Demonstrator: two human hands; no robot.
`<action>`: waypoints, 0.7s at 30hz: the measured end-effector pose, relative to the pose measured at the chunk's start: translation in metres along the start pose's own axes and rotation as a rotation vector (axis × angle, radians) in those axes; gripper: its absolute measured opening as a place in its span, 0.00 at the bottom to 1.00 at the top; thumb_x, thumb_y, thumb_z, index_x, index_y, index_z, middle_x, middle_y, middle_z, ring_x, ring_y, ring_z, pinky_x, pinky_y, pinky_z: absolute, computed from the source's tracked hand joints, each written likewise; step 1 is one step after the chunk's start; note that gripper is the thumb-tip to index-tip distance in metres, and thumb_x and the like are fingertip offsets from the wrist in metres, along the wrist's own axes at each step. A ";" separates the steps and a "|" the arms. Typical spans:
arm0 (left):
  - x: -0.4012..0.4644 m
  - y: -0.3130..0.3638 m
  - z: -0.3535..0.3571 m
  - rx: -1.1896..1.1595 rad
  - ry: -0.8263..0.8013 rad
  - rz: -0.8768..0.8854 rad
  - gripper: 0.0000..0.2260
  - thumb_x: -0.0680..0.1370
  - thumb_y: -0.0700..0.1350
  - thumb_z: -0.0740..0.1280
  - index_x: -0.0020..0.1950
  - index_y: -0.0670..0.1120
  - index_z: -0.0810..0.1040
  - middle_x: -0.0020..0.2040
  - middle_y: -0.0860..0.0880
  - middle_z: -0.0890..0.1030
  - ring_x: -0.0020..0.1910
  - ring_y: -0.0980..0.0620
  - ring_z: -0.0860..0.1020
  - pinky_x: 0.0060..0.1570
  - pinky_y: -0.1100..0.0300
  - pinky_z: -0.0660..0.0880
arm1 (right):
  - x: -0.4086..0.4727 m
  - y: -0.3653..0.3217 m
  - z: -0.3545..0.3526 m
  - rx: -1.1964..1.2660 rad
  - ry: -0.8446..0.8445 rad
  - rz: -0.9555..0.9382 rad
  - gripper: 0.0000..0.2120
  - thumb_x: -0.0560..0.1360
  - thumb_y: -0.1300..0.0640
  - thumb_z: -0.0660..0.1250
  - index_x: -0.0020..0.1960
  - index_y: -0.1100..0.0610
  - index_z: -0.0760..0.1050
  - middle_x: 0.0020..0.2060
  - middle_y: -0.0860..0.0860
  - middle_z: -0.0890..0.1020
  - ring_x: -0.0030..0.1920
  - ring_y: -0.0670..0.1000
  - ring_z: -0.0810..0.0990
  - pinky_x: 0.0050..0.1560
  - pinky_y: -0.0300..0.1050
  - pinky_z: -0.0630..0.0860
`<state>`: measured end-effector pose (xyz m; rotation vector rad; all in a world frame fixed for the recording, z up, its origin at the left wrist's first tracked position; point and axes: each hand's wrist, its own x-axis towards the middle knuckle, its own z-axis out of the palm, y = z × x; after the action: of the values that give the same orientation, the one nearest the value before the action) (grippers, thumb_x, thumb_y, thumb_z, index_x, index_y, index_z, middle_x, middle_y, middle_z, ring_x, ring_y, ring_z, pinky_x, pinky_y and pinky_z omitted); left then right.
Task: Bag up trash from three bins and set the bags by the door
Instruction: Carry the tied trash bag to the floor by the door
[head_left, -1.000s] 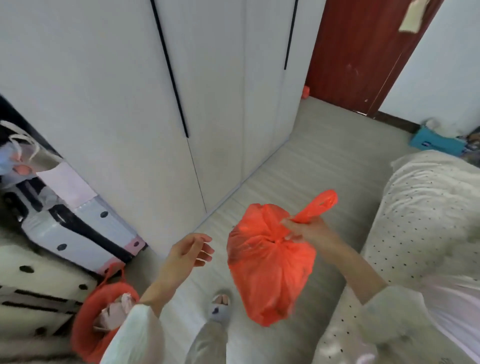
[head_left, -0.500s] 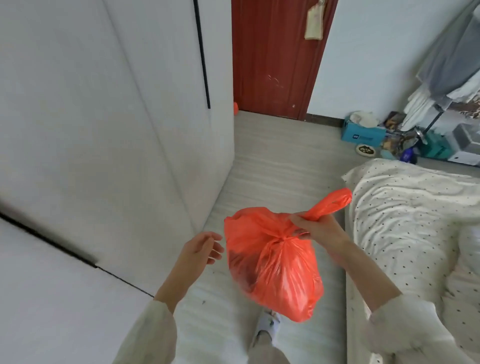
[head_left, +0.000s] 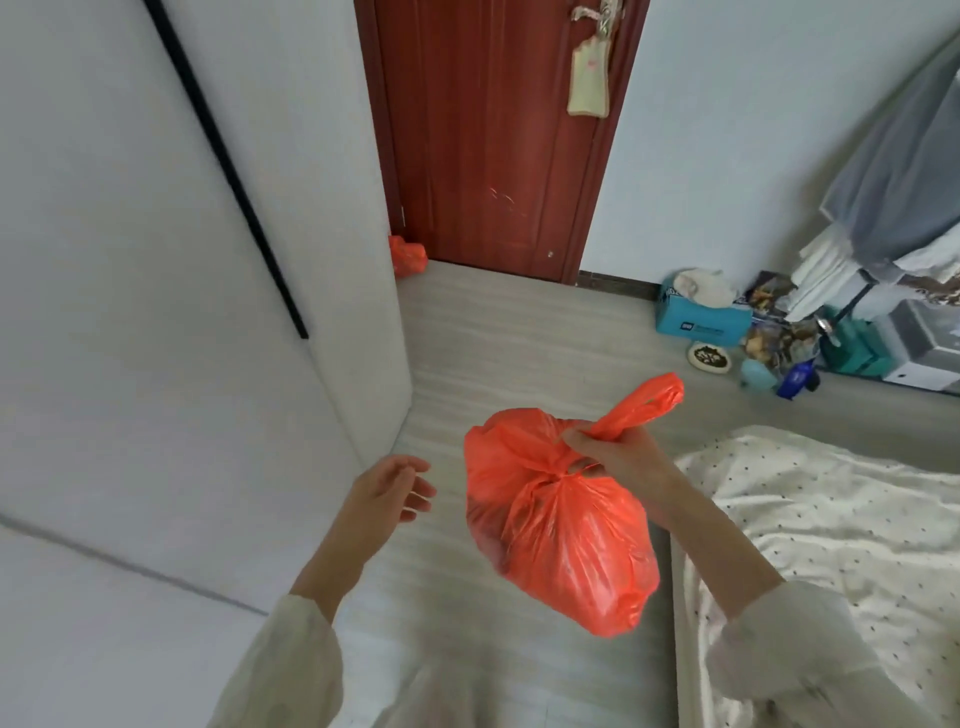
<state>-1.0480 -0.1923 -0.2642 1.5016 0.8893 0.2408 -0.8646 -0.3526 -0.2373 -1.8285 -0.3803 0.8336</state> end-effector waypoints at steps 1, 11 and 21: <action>0.024 0.007 0.006 -0.002 -0.005 -0.012 0.11 0.80 0.37 0.55 0.45 0.46 0.75 0.38 0.46 0.79 0.37 0.48 0.77 0.40 0.59 0.72 | 0.025 -0.006 -0.008 0.013 0.011 0.006 0.05 0.76 0.63 0.64 0.44 0.61 0.77 0.28 0.50 0.81 0.29 0.47 0.78 0.30 0.32 0.73; 0.317 0.110 0.041 -0.012 -0.007 -0.005 0.12 0.79 0.37 0.54 0.44 0.47 0.74 0.38 0.46 0.79 0.36 0.50 0.77 0.39 0.60 0.72 | 0.308 -0.087 -0.066 0.022 0.053 0.080 0.09 0.76 0.65 0.64 0.36 0.61 0.76 0.19 0.45 0.80 0.20 0.40 0.77 0.27 0.31 0.75; 0.548 0.207 0.062 -0.008 -0.013 -0.086 0.11 0.80 0.38 0.53 0.46 0.44 0.75 0.37 0.48 0.78 0.34 0.54 0.76 0.38 0.63 0.71 | 0.562 -0.186 -0.078 0.007 -0.028 0.061 0.05 0.75 0.64 0.65 0.47 0.64 0.78 0.30 0.49 0.82 0.30 0.45 0.80 0.34 0.37 0.76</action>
<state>-0.5606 0.1383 -0.2806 1.4521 0.9394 0.1711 -0.3899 0.0092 -0.2575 -1.8311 -0.3397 0.9022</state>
